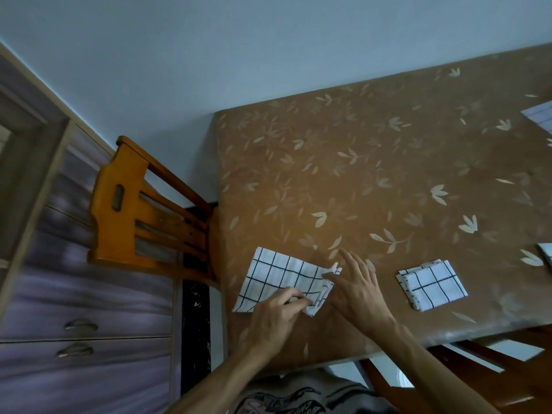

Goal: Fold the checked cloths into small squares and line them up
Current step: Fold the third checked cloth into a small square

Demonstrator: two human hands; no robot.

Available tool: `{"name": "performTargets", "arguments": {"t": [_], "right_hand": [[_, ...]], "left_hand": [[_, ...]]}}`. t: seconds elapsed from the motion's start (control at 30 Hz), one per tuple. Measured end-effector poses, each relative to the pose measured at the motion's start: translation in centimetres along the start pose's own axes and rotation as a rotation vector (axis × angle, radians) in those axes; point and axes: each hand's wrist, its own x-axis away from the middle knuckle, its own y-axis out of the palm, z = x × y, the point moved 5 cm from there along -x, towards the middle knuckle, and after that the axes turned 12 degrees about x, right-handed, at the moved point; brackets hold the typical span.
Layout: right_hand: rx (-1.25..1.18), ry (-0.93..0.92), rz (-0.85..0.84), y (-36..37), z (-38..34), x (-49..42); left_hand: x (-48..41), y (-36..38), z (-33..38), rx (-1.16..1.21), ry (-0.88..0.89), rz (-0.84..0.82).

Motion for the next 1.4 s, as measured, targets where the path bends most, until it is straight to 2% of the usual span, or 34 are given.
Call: {"name": "performTargets", "arguments": {"t": [0.2,0.37,0.57,0.8,1.03,1.1,1.2,1.4], "right_hand": [[-0.001,-0.199,0.102,-1.3,-1.3,-1.1],[-0.047,-0.072,0.220,-2.2,-0.8,-0.4],[-0.124,-0.121,0.071,-0.1,-1.4,0.9],[-0.158,-0.187,-0.113,1.7,-0.9,2.2],[-0.124,-0.182,-0.220,2.9,0.2,2.1],[-0.198,-0.157,-0.239,2.8,0.1,1.4],[-0.421,-0.047,-0.287,2.3,0.3,0.7],[-0.667,0.091,-0.339,2.8,1.0,0.7]], "left_hand": [[-0.5,-1.1,0.8,-0.072,0.147,0.002],[-1.2,-2.7,0.6,-0.105,0.141,0.062],[0.3,-1.9,-0.9,-0.059,0.080,0.024],[3.2,-0.3,-3.4,0.139,-0.115,-0.027],[4.1,-1.0,-4.9,0.389,-0.353,0.119],[3.8,-1.2,-5.3,0.427,-0.402,0.140],[3.8,-0.4,-6.8,0.455,-0.479,0.027],[3.4,0.2,-9.2,0.247,-0.482,-0.034]]}}
